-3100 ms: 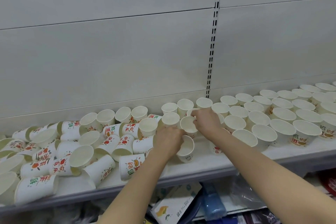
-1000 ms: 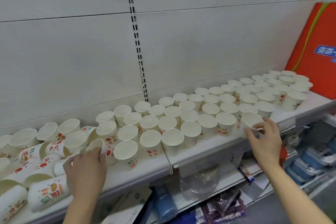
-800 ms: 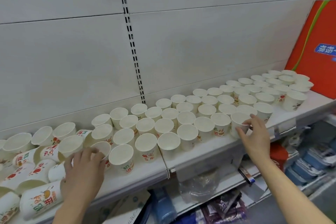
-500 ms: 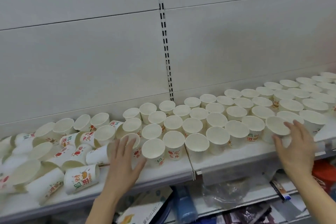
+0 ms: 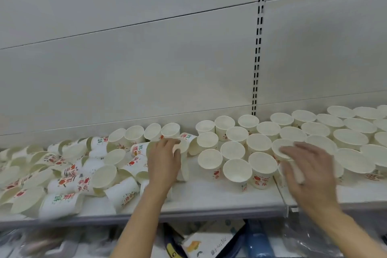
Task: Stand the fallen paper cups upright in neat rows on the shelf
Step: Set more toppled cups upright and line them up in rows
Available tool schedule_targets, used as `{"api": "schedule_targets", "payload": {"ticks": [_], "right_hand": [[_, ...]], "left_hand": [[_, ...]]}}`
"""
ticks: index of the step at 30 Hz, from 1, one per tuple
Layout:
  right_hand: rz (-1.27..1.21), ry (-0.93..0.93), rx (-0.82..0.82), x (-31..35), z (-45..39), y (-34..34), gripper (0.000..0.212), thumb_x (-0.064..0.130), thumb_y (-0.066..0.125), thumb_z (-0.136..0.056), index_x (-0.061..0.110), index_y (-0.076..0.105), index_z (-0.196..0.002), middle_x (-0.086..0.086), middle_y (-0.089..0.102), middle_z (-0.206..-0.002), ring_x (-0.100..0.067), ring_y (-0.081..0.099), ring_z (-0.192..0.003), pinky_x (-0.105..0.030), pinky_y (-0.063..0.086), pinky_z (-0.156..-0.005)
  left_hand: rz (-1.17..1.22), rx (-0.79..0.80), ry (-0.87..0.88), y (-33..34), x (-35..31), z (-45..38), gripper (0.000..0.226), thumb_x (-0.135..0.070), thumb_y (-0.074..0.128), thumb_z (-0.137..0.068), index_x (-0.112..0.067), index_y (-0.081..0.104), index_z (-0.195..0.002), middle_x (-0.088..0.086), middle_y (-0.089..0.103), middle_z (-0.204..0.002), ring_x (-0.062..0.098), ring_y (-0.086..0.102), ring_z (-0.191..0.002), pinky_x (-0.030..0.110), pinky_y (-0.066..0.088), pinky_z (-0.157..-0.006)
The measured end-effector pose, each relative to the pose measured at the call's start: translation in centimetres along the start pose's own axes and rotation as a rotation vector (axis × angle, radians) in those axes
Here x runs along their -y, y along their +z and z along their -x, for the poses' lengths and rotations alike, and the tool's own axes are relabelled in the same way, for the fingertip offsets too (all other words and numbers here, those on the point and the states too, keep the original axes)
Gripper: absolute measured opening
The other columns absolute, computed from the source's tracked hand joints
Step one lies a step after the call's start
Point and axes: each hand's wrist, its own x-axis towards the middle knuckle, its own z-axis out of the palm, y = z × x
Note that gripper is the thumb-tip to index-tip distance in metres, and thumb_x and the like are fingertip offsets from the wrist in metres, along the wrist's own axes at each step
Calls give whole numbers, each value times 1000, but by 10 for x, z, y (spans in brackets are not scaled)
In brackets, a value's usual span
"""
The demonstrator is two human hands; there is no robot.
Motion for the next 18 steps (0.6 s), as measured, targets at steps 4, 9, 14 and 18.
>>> {"api": "schedule_targets", "payload": {"ticks": [4,9,14,18], "right_hand": [[-115,-199,149,64,-29,78,14,13,64,-82,13,72,-94,4,70,-97,-24,58,-102,-38,39,-90],[53,-256,588,94,-45,140,37,41,46,-88,15,66,-106,4,64,-113,-26,57,-109,-37,34,-95],[161,-118,837,97,-34,146,83,71,5,-89,16,55,-127,-2,55,-134,-24,45,-127,-38,16,-111],[167,-70,809,102,-35,148,81,69,7,-91,16,57,-126,-2,60,-126,-25,51,-120,-34,22,-107]], "left_hand": [[-83,245,78,9,-9,-67,23,-30,59,-86,-25,71,-105,-3,67,-103,23,59,-101,33,46,-76],[-259,579,143,35,-30,-108,28,-43,62,-83,-20,66,-97,-1,67,-100,22,63,-97,30,44,-71],[-436,419,222,40,-22,-125,18,-10,53,-86,-17,67,-97,5,69,-102,26,65,-96,28,40,-68],[-392,394,196,43,-6,-135,27,-5,51,-86,-14,68,-105,9,67,-106,30,65,-99,32,45,-73]]}}
